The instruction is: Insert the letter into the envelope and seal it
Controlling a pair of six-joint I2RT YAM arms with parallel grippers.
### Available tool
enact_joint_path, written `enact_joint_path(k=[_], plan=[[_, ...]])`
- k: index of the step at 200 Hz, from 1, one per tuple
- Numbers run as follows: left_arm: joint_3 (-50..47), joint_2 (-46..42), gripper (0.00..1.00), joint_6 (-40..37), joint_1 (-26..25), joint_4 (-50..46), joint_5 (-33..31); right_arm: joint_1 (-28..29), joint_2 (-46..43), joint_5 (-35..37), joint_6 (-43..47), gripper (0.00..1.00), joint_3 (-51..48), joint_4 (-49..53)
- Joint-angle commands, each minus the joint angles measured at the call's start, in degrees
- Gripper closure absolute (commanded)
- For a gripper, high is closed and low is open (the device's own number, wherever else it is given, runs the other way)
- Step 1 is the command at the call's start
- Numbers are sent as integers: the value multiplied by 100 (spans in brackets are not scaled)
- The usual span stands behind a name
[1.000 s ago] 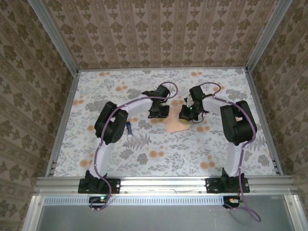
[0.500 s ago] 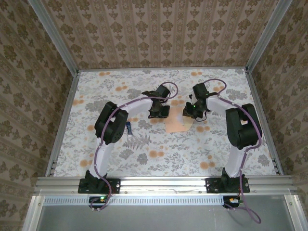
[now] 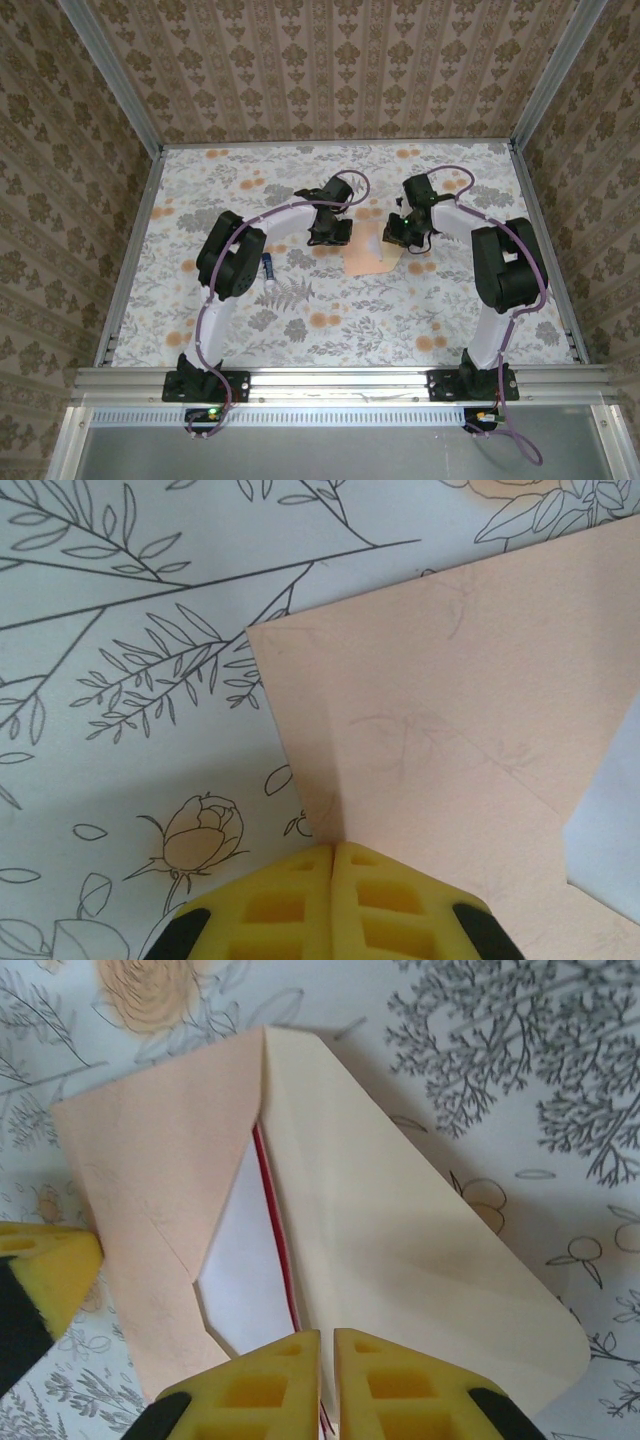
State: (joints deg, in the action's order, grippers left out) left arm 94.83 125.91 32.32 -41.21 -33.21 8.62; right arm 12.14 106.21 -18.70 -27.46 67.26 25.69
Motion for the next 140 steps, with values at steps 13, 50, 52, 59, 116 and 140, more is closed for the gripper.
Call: enact_joint_path(k=[13,50,52,59,116,140], plan=[[0,190,100,-6,17,-160,-4,22,-193,-209,-177,89,-318,-121],[1,189,100,60,-6,-156,-6,141,-258,-300,-290,90,-525,-291],[1,189,100,61,-9,-156,-9,151,-263,-305,-298,90,-535,-306],[-4,195,100,71,-18,-148,-4,165,-260,-310,-323,90,-555,-326],[-2,195,100,170,-79,-142,1,366,-269,-306,-462,91,-631,-447],[15,189,100,174,-87,-137,10,378,-259,-260,-464,91,-634,-411]])
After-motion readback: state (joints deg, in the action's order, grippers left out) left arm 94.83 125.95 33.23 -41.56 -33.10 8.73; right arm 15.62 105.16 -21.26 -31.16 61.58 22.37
